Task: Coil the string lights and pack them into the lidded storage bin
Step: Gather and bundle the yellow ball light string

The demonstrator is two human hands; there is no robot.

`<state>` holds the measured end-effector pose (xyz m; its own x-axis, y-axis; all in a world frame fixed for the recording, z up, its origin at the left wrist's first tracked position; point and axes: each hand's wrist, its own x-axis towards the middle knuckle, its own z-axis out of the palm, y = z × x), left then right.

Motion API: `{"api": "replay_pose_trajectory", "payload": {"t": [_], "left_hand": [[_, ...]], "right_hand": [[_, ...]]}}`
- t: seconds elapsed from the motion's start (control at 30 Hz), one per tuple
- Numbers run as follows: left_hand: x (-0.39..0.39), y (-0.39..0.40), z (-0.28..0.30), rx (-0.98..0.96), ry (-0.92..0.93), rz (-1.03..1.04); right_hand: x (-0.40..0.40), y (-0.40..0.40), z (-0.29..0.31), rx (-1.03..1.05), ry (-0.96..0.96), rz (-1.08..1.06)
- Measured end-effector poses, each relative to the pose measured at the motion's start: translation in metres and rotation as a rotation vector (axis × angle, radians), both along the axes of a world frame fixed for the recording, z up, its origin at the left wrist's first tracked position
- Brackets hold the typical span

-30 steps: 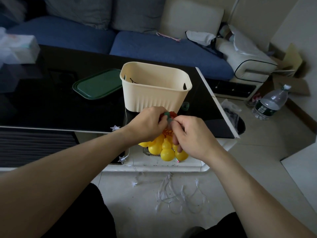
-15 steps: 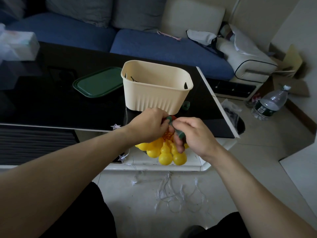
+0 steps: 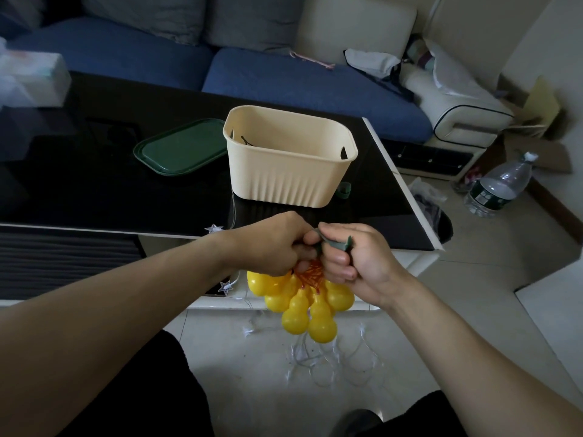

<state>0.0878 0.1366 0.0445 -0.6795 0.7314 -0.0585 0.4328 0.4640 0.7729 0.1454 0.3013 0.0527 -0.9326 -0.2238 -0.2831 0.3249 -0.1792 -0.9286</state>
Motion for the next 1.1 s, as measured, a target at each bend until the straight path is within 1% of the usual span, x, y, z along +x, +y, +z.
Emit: {"api": "replay_pose_trajectory", "payload": {"t": [0.17,0.33,0.4,0.47,0.57,0.6,0.67,0.73,0.77,0.83,0.87,0.93,1.0,1.1], "left_hand": [[0.007,0.001,0.002,0.126,-0.216,0.018],[0.008,0.006,0.002,0.236,-0.356,-0.006],[0.009,0.01,0.0,0.243,-0.356,0.012],[0.01,0.012,-0.004,0.227,-0.325,0.074],[0.007,0.015,-0.008,0.182,-0.326,0.158],[0.005,0.015,-0.008,0.173,-0.334,0.179],[0.001,0.012,-0.004,0.174,-0.342,0.207],[-0.002,0.009,-0.001,0.196,-0.351,0.211],[-0.002,0.007,0.001,0.205,-0.357,0.206],[-0.002,0.006,0.004,0.226,-0.378,0.212],[-0.002,0.005,0.004,0.244,-0.394,0.229],[-0.001,0.006,0.006,0.29,-0.428,0.258],[0.0,0.006,0.008,0.345,-0.456,0.256],[-0.002,0.005,0.009,0.452,-0.561,0.303]], "right_hand": [[-0.002,0.001,0.006,-0.013,0.013,-0.037],[-0.004,0.002,0.014,0.133,0.015,-0.113],[-0.005,0.002,0.014,0.14,-0.023,-0.137],[-0.005,0.001,0.012,0.131,-0.056,-0.139],[-0.005,0.002,0.01,0.222,-0.031,-0.168],[-0.005,0.003,0.009,0.26,0.008,-0.194],[-0.005,0.005,0.01,0.361,0.154,-0.264],[-0.006,0.01,0.009,0.53,0.321,-0.299],[-0.007,0.012,0.008,0.631,0.39,-0.274],[-0.006,0.016,0.003,0.793,0.484,-0.142],[-0.005,0.017,0.001,0.813,0.513,-0.074],[-0.007,0.018,-0.003,0.782,0.566,-0.053],[-0.009,0.015,-0.003,0.774,0.633,-0.124],[-0.012,0.008,0.0,0.83,0.718,-0.235]]}}
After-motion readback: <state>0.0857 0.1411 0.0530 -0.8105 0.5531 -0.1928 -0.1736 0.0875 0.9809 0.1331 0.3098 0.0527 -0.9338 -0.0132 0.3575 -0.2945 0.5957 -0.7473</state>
